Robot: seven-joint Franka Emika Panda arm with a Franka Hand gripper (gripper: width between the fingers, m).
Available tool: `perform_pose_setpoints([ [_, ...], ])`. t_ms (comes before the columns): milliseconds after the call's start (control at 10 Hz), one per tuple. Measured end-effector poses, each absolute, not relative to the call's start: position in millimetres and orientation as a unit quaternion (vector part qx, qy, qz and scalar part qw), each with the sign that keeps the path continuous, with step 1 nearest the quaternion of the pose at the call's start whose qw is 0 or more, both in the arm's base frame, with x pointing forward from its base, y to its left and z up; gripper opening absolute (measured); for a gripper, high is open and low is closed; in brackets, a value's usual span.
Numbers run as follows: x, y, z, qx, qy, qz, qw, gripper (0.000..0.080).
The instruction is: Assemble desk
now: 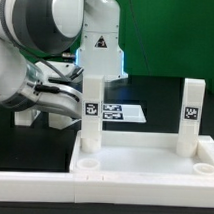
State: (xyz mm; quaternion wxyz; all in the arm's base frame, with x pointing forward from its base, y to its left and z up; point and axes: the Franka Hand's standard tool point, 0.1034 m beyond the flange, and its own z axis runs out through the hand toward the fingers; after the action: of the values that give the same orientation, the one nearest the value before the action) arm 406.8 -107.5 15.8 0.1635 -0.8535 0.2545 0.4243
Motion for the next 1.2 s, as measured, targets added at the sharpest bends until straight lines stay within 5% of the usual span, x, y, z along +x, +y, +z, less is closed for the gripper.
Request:
perform_pose_setpoints([
  [200,406.8,-107.5,15.8,-0.853,0.255,0.424,0.163,0.0649],
  [500,406.8,-107.5,15.8,-0.853,0.255,0.424,0.163,0.0285],
  [1200,406.9,-107.6,18.1,-0.853,0.255,0.426,0.165,0.0285],
])
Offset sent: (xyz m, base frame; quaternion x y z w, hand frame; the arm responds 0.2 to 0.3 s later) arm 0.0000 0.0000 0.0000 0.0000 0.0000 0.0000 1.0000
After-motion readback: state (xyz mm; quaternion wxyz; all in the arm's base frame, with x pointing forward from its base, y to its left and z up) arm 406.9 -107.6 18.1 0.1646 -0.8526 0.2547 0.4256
